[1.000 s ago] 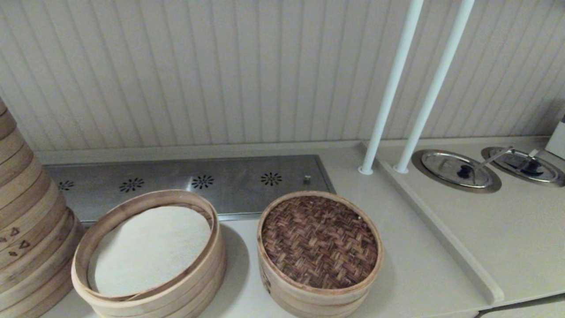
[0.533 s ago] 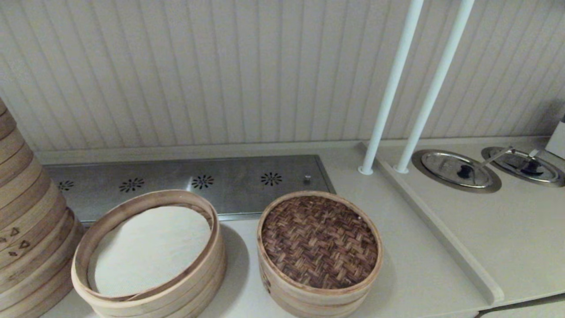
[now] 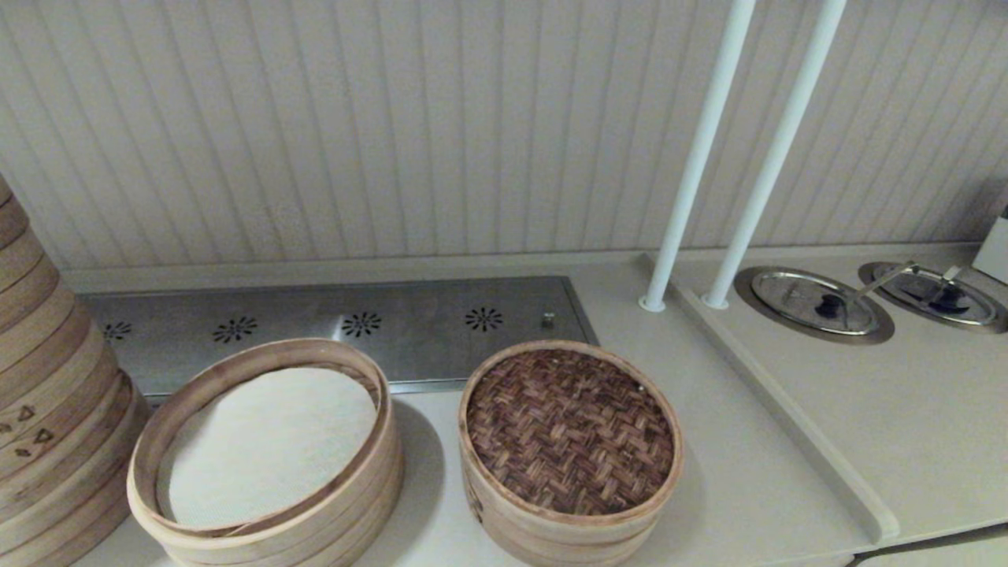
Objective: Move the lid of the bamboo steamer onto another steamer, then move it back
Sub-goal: Pick up the steamer
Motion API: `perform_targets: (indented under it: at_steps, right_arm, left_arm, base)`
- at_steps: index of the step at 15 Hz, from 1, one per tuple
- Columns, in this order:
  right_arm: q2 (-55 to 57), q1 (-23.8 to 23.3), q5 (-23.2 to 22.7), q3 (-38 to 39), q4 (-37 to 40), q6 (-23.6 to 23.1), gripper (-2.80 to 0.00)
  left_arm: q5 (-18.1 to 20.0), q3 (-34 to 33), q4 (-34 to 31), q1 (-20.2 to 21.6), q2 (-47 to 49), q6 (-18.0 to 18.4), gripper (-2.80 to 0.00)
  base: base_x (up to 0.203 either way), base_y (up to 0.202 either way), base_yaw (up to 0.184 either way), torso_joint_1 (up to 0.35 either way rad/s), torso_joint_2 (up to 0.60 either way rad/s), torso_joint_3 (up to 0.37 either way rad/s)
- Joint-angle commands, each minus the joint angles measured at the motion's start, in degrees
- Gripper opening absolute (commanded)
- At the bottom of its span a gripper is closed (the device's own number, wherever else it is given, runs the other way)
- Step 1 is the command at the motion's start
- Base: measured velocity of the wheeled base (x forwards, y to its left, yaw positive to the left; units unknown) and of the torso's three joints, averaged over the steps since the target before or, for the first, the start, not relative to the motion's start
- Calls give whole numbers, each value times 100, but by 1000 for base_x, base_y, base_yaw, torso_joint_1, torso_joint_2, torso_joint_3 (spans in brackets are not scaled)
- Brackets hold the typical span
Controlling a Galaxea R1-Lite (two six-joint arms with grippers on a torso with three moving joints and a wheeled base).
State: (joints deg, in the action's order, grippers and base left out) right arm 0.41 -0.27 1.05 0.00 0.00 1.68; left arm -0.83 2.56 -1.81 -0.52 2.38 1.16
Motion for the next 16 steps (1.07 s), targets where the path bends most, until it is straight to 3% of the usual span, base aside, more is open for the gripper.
perform_targets:
  at_steps: [1, 4, 9, 12, 16]
  right_arm:
    - [2, 0, 1, 18, 0, 0, -280]
    - [2, 0, 1, 18, 0, 3, -280]
    - [2, 0, 1, 18, 0, -1, -280]
    - [2, 0, 1, 18, 0, -1, -280]
    - [2, 0, 1, 18, 0, 7, -280]
  left_arm:
    - [-73, 758, -130, -3, 754, 5, -280]
    - [-79, 2080, -697, -51, 1737, 22, -280]
    - [364, 4555, -2117, -134, 3275, -206, -280]
    - [972, 5521, -2617, -331, 4132, -423, -280]
    - [1863, 6439, -2991, -727, 5208, -1072, -280]
  base:
    - [0, 0, 0, 0, 0, 0]
    - [0, 0, 0, 0, 0, 0]
    - [0, 0, 0, 0, 0, 0]
    - [0, 0, 0, 0, 0, 0]
    - [0, 0, 0, 0, 0, 0]
